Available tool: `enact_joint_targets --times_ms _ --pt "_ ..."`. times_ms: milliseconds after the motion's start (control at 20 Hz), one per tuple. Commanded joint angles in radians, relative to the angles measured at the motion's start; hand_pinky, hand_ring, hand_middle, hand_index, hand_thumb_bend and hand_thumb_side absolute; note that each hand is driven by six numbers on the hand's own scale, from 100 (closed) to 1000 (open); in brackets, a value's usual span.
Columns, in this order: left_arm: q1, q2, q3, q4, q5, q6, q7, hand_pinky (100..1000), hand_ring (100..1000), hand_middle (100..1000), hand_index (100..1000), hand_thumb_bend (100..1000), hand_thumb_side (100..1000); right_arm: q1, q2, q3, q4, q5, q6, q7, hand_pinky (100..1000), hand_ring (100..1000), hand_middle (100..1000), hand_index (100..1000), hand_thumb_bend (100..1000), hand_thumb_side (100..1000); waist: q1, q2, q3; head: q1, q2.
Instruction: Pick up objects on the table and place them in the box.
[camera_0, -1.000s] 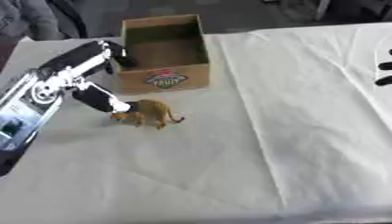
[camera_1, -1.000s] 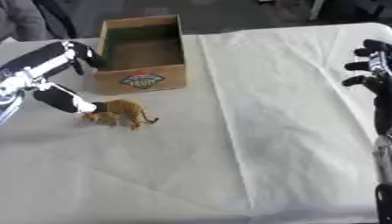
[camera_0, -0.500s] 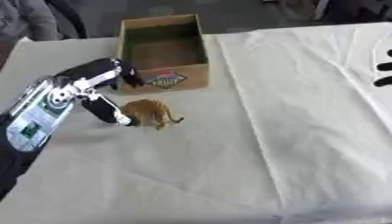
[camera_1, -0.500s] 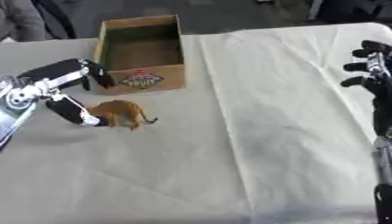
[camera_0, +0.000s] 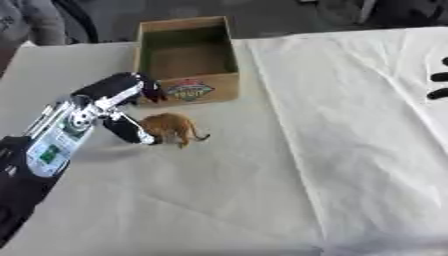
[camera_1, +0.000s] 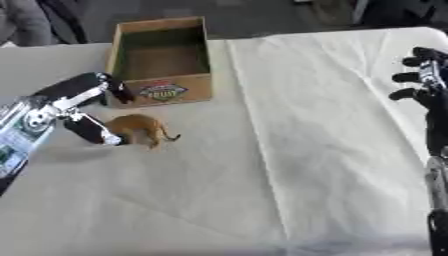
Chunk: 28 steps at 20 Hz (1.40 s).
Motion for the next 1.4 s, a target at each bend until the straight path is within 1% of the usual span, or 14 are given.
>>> enact_joint_targets --times_ms 50,250,350,450,500,650,700,750,800,900,950,1200,1250,1400 --pt "-0.011 0.003 0.002 0.009 -0.018 -0.006 0.018 601 724 576 716 612 100 -0.008 -0.010 -0.002 -0.010 0.001 -0.003 0.005 471 626 664 776 100 636 -0.004 -0.012 0.000 0.002 0.005" --pt "-0.008 -0.004 0.003 0.025 -0.030 -0.010 0.034 570 682 528 678 589 100 -0.008 -0.010 -0.002 -0.010 0.001 -0.003 0.005 471 626 664 776 100 636 -0.005 -0.011 0.000 0.003 0.005" --pt "-0.008 -0.007 0.005 0.031 -0.033 -0.010 0.044 568 680 526 676 588 100 -0.008 -0.009 -0.002 -0.011 0.001 -0.003 0.006 471 626 664 776 100 636 -0.006 -0.010 0.000 0.002 0.004" --pt "-0.007 -0.010 0.006 0.035 -0.033 -0.010 0.054 545 654 498 653 569 100 -0.008 -0.009 -0.002 -0.011 0.001 -0.003 0.006 471 625 664 776 100 635 -0.007 -0.010 0.001 0.002 0.004" --pt "-0.006 -0.010 0.005 0.036 -0.032 -0.010 0.057 529 632 477 625 539 100 -0.008 -0.009 -0.002 -0.011 0.001 -0.003 0.006 471 625 664 776 100 636 -0.007 -0.010 0.001 0.003 0.004" --pt "-0.004 -0.013 0.005 0.041 -0.026 -0.006 0.068 525 627 472 617 535 100 -0.008 -0.009 -0.002 -0.010 0.001 -0.003 0.007 471 625 664 776 100 636 -0.008 -0.009 0.001 0.003 0.004" --pt "-0.004 -0.015 0.006 0.042 -0.022 -0.004 0.074 505 597 436 576 502 100 -0.008 -0.009 -0.002 -0.010 0.001 -0.003 0.007 471 625 664 776 100 635 -0.008 -0.009 0.001 0.003 0.004" --pt "-0.003 -0.016 0.007 0.043 -0.019 -0.002 0.081 505 597 436 576 502 100 -0.008 -0.008 -0.002 -0.010 0.002 -0.003 0.007 471 625 664 776 100 635 -0.008 -0.009 0.001 0.003 0.004" --pt "-0.003 -0.017 0.007 0.044 -0.015 0.000 0.087 490 573 407 549 460 100 -0.007 -0.008 -0.002 -0.010 0.002 -0.003 0.007 471 625 664 776 100 636 -0.008 -0.009 0.001 0.003 0.004" --pt "-0.002 -0.018 0.006 0.045 -0.007 0.005 0.100 490 573 407 549 460 100 -0.007 -0.008 -0.002 -0.009 0.002 -0.003 0.007 471 625 664 776 100 636 -0.008 -0.009 0.001 0.003 0.004" --pt "-0.002 -0.019 0.007 0.045 -0.003 0.008 0.107 474 541 364 511 389 100 -0.007 -0.008 -0.002 -0.009 0.002 -0.003 0.007 471 625 664 775 100 636 -0.009 -0.009 0.001 0.003 0.004" --pt "0.002 -0.022 0.008 0.049 0.019 0.025 0.139 449 501 308 456 289 100 -0.008 -0.007 -0.003 -0.010 0.002 -0.003 0.007 471 625 664 775 100 635 -0.009 -0.008 0.000 0.003 0.004" --pt "0.002 -0.022 0.008 0.050 0.022 0.027 0.145 449 501 308 456 297 100 -0.008 -0.007 -0.003 -0.009 0.002 -0.003 0.007 471 625 664 775 100 637 -0.009 -0.008 0.000 0.003 0.004" --pt "0.002 -0.023 0.011 0.050 0.033 0.039 0.165 431 479 272 421 212 100 -0.008 -0.007 -0.003 -0.010 0.002 -0.002 0.008 471 625 664 775 100 638 -0.008 -0.008 0.000 0.003 0.004"
